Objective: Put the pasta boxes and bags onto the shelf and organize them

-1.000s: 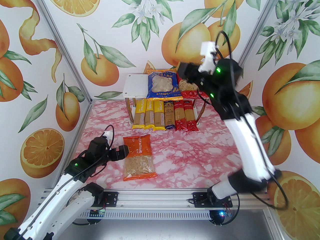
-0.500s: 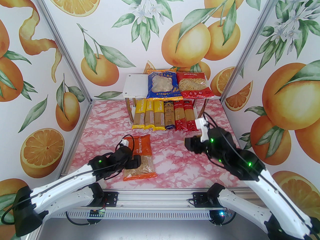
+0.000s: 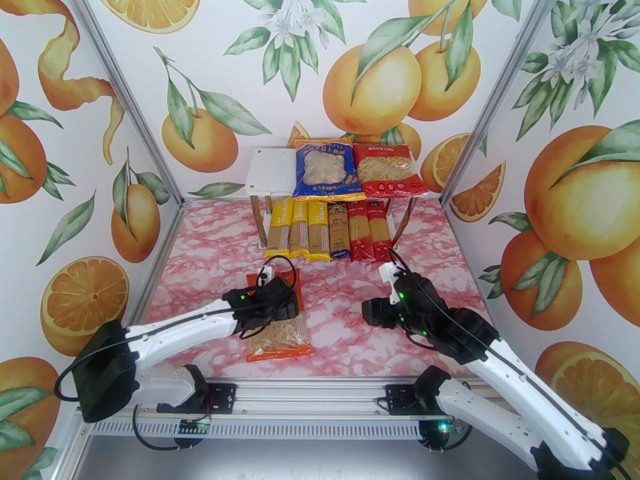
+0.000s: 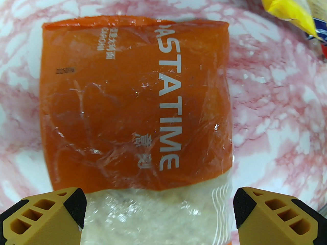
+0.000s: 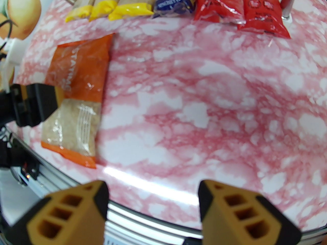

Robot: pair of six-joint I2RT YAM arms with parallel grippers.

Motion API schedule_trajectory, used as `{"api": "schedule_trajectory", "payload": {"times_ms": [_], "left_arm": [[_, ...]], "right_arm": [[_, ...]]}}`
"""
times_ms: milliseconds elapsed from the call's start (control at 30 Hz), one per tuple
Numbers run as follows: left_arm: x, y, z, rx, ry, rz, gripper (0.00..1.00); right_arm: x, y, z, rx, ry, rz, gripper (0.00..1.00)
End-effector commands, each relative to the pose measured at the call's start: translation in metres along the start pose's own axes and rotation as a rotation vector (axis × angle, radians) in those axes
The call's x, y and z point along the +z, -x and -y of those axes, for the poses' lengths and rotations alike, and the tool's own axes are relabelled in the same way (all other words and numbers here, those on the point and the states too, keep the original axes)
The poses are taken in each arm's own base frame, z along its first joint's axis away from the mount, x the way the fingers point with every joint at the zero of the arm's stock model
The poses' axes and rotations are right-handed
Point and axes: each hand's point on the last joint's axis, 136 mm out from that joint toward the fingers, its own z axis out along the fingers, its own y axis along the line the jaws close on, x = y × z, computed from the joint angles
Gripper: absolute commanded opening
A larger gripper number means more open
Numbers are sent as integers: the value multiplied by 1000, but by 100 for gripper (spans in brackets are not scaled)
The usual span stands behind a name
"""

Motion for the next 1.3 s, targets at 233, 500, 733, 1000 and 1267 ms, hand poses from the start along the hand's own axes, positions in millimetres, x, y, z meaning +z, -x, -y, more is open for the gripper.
{"api": "schedule_trajectory", "payload": {"times_ms": [233, 500, 733, 1000, 1267], "left_arm": [[17, -10, 4, -7, 79, -78, 100], [36, -19, -6, 7, 134, -127, 100], [56, -36, -24, 1, 159, -202, 100], [63, -48, -17, 31, 91, -260, 73], [59, -49, -11, 47, 42, -267, 30]], "right_arm": [[-1, 3, 4, -42, -3, 41, 65], [-1, 3, 8, -42, -8, 37, 65], [3, 2, 8, -34, 1, 21, 65], [6, 4, 7, -31, 7, 11, 65], [7, 3, 8, -21, 3, 9, 66]]}}
